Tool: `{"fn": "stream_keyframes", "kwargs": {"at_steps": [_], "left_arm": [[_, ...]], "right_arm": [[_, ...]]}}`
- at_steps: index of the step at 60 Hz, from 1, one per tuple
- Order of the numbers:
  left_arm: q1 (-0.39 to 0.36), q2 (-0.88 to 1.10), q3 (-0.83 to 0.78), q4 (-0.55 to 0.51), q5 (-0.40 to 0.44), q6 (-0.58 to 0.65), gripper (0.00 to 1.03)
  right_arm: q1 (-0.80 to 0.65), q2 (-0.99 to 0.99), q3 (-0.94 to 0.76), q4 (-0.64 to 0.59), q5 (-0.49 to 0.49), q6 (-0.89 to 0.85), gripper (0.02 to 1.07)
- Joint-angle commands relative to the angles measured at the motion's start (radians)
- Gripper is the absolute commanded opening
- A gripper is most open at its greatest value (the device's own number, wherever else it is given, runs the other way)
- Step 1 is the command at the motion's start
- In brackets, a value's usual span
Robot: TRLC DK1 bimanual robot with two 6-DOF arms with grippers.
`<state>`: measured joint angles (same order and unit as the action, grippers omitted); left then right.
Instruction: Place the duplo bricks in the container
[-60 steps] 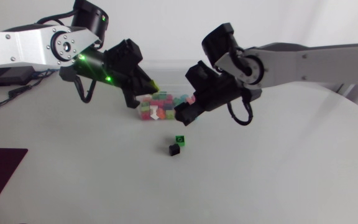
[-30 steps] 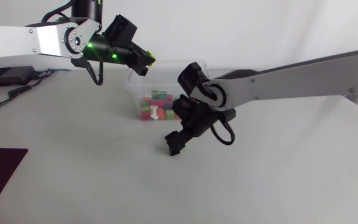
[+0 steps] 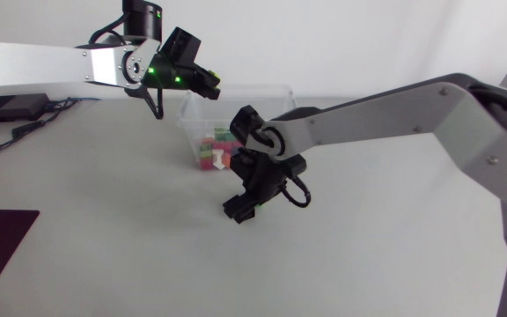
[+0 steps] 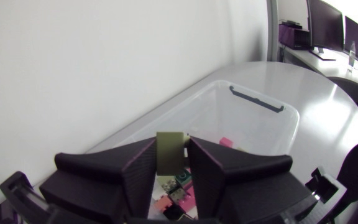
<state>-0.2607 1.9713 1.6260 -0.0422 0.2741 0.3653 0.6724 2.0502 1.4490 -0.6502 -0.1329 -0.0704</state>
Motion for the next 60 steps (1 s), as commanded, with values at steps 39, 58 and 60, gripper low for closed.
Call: {"fn": "stream_keyframes", "kwargs": {"at_steps": [39,58,60], "left_arm": [[0.023,-0.239,-0.291,0.142,-0.056,-0.006,0.99],[0.025,-0.353,-0.423,0.156,-0.055,0.035,0.99],[0.025,-0.362,-0.437,0.156,-0.055,0.041,0.99]], "right_arm": [[0.024,0.206,0.249,-0.177,0.052,0.067,0.55],[0.027,0.223,0.248,-0.2,0.069,0.067,0.2],[0.026,0.214,0.238,-0.197,0.069,0.066,0.2]]}}
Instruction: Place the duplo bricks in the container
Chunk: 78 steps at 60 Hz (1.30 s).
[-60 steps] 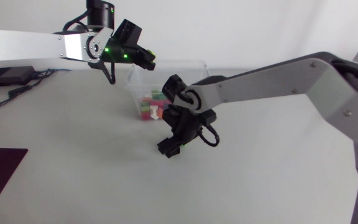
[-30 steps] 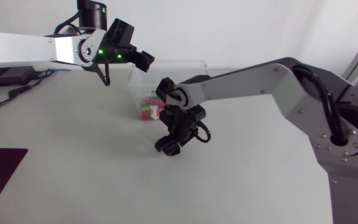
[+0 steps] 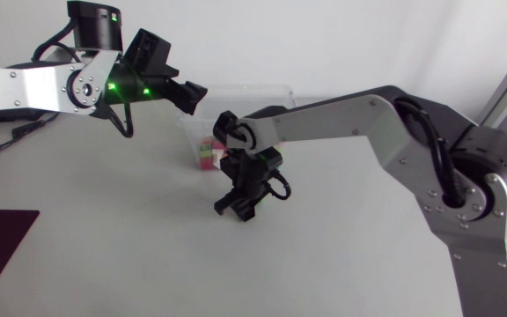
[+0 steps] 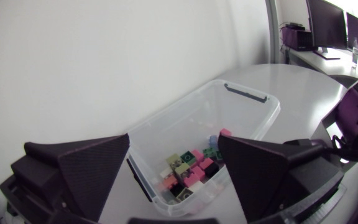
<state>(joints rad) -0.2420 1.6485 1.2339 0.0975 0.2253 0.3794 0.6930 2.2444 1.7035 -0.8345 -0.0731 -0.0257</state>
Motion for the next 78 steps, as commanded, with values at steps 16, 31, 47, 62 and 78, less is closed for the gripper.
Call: {"fn": "stream_keyframes", "kwargs": {"at_steps": [16,31,47,62,78], "left_arm": [[0.006,-0.102,-0.12,0.015,-0.006,0.069,0.99],[0.007,-0.142,-0.185,0.008,0.002,0.107,0.99],[-0.002,-0.181,-0.263,-0.021,0.034,0.177,0.99],[-0.037,-0.216,-0.341,-0.091,0.077,0.276,0.99],[-0.168,-0.15,-0.392,-0.165,0.077,0.371,0.99]], "right_arm": [[-0.007,-0.062,-0.076,0.0,0.009,0.017,0.2],[-0.023,-0.178,-0.133,-0.002,0.01,0.013,0.19],[-0.09,-0.319,-0.157,-0.003,0.009,0.01,0.19],[-0.156,-0.407,-0.12,-0.006,0.001,0.001,0.19],[-0.199,-0.451,-0.056,0.009,-0.031,0.0,0.19]]}}
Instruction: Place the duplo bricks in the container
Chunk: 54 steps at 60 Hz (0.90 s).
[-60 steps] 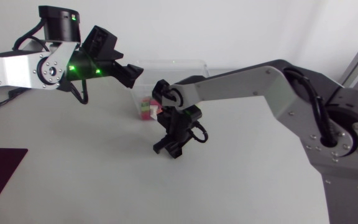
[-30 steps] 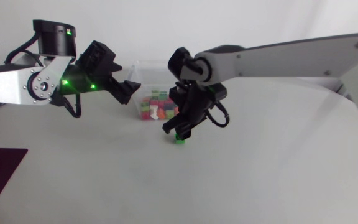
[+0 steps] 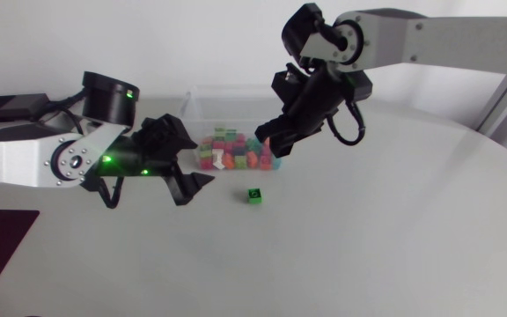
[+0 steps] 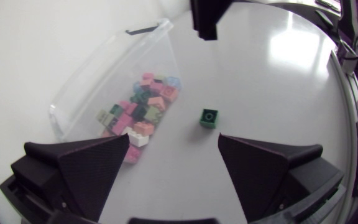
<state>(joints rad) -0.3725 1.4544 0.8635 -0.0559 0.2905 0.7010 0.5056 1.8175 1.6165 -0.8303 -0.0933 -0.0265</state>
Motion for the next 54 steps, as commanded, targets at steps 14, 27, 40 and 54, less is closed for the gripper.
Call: {"fn": "stream_keyframes", "kwargs": {"at_steps": [14,27,40,54], "left_arm": [[-0.092,0.235,0.1,-0.018,0.004,0.035,0.99],[-0.123,0.356,0.218,-0.032,0.015,0.046,0.99],[-0.128,0.469,0.35,-0.171,0.108,0.109,0.99],[-0.146,0.578,0.463,-0.265,0.108,0.152,0.98]], "right_arm": [[-0.021,-0.052,0.052,0.028,-0.034,0.0,0.19],[-0.038,-0.067,0.071,0.046,-0.071,0.002,0.19],[-0.056,-0.083,0.068,0.063,-0.103,-0.006,0.19],[-0.078,-0.084,0.079,0.074,-0.134,-0.015,0.19]]}}
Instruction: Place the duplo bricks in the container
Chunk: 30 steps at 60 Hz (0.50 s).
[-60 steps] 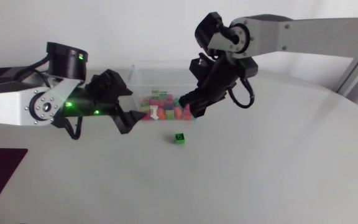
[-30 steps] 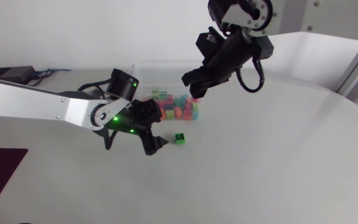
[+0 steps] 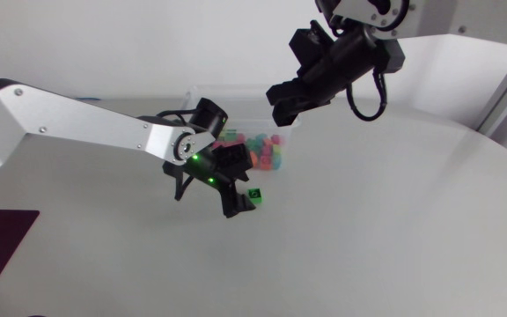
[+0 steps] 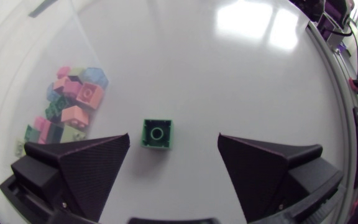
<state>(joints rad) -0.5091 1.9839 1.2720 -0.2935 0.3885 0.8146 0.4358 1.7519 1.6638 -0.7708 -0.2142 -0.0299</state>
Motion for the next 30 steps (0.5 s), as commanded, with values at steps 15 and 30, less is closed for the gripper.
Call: {"fn": "stream_keyframes", "kwargs": {"at_steps": [15,30], "left_arm": [[-0.006,0.148,0.187,-0.133,0.003,0.051,0.97],[-0.009,0.193,0.283,-0.254,-0.019,0.054,0.88]], "right_arm": [[-0.022,-0.017,0.048,0.016,-0.027,-0.022,0.19],[-0.026,-0.009,0.086,0.008,-0.033,-0.021,0.19]]}}
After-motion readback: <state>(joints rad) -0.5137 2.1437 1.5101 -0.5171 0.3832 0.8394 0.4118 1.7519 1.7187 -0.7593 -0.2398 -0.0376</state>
